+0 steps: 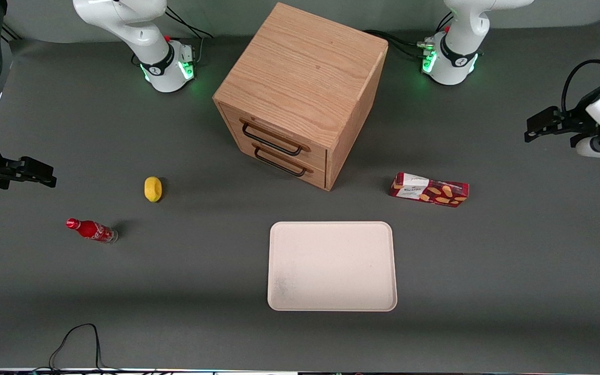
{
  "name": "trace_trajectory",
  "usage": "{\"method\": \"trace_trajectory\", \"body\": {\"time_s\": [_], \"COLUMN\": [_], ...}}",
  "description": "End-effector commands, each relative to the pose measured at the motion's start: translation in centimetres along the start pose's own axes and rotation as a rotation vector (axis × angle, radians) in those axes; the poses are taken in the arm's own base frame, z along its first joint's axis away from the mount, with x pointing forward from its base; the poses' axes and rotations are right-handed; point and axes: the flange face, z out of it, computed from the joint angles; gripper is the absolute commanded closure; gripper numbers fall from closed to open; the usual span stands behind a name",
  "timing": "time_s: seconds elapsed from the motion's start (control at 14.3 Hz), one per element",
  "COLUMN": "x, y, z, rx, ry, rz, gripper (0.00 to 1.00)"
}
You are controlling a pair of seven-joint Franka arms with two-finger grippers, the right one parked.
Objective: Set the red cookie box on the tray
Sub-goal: 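Move the left gripper down toward the red cookie box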
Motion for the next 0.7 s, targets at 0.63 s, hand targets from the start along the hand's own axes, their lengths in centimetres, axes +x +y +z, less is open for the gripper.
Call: {"method": "trace_trajectory", "body": {"time_s": [0.63], "x": [2.1], "y": [3.5], "z": [11.1], "rx": [0.003], "ry": [-0.007], "rz": [-0.463], "gripper": [0.00]}}
